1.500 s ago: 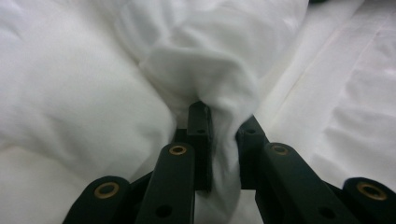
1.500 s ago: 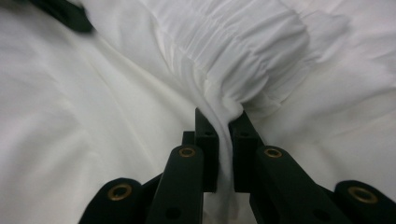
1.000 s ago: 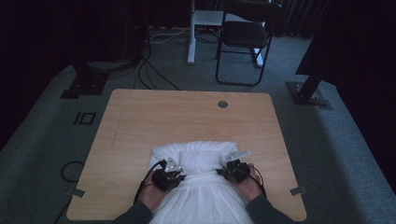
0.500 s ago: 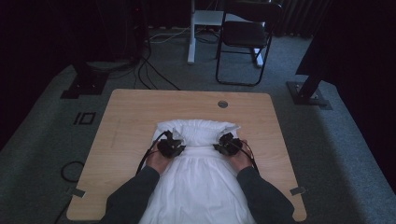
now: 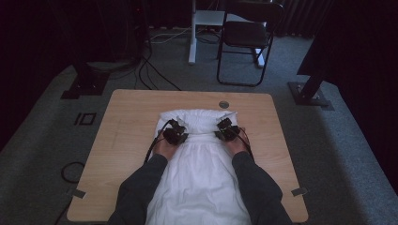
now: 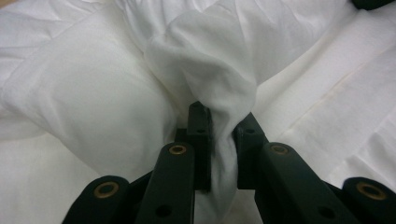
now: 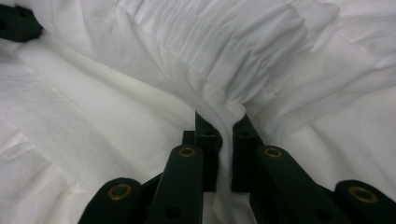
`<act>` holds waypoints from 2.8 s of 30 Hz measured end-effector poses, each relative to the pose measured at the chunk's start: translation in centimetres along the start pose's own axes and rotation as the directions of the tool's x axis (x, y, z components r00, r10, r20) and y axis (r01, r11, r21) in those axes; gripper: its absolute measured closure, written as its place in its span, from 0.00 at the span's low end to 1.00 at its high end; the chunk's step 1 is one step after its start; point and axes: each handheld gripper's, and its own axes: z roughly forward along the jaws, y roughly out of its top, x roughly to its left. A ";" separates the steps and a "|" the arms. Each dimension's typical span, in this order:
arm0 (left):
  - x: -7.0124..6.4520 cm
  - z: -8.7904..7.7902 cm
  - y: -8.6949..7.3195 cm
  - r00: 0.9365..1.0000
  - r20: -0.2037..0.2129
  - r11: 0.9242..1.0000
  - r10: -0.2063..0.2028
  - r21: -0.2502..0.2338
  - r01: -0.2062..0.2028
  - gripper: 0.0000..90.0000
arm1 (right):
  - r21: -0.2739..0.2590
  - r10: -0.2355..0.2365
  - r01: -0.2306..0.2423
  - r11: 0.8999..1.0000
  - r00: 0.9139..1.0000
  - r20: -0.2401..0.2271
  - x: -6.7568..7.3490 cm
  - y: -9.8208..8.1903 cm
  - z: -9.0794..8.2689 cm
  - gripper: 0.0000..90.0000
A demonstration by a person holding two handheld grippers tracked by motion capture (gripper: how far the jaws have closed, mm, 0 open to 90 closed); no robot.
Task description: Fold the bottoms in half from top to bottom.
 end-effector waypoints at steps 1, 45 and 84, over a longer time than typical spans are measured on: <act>0.0 -0.3 0.1 1.000 -0.001 1.000 0.006 -0.006 -0.006 0.90 | -0.011 0.005 -0.006 1.000 1.000 -0.010 -0.1 0.0 -0.4 0.95; -6.3 -7.5 -9.7 0.975 0.215 0.996 0.057 -0.074 -0.041 0.90 | -0.072 -0.132 0.120 0.990 0.974 -0.187 7.2 -11.2 -7.3 0.94; 0.2 -4.7 -0.4 1.000 -0.001 0.990 -0.020 -0.138 0.020 0.91 | -0.213 0.008 -0.026 0.977 0.996 -0.086 1.4 -0.8 -5.0 0.95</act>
